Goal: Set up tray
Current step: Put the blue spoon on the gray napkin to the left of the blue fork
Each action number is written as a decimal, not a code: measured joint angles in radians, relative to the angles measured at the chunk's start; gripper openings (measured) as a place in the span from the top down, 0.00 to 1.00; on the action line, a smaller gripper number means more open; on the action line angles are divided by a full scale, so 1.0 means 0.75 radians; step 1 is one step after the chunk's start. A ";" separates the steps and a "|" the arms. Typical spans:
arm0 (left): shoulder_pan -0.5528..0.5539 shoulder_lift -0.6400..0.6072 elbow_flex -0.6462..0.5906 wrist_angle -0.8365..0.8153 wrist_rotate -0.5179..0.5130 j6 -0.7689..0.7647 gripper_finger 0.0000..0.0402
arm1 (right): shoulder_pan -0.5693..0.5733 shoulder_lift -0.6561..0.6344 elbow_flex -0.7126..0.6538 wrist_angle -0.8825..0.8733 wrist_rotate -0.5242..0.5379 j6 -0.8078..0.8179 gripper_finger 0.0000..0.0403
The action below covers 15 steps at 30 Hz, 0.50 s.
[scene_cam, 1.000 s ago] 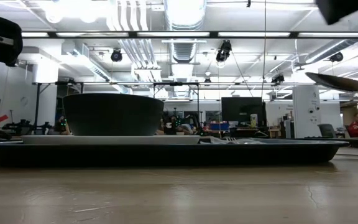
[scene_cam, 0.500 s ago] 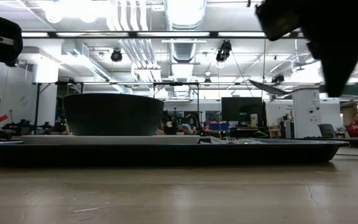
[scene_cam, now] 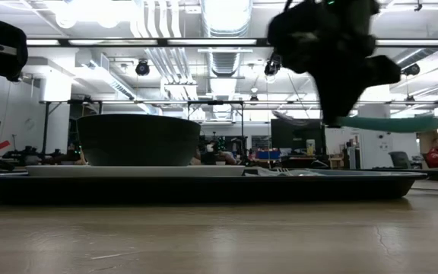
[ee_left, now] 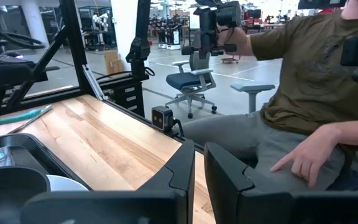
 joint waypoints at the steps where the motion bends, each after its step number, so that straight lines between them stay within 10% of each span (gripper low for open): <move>1: 0.000 0.000 0.000 0.000 0.000 0.001 0.95 | -0.018 0.000 0.000 0.026 -0.002 0.013 0.92; 15: 0.000 0.002 0.000 0.000 0.000 0.000 0.95 | -0.202 0.143 -0.001 0.289 0.001 0.165 0.92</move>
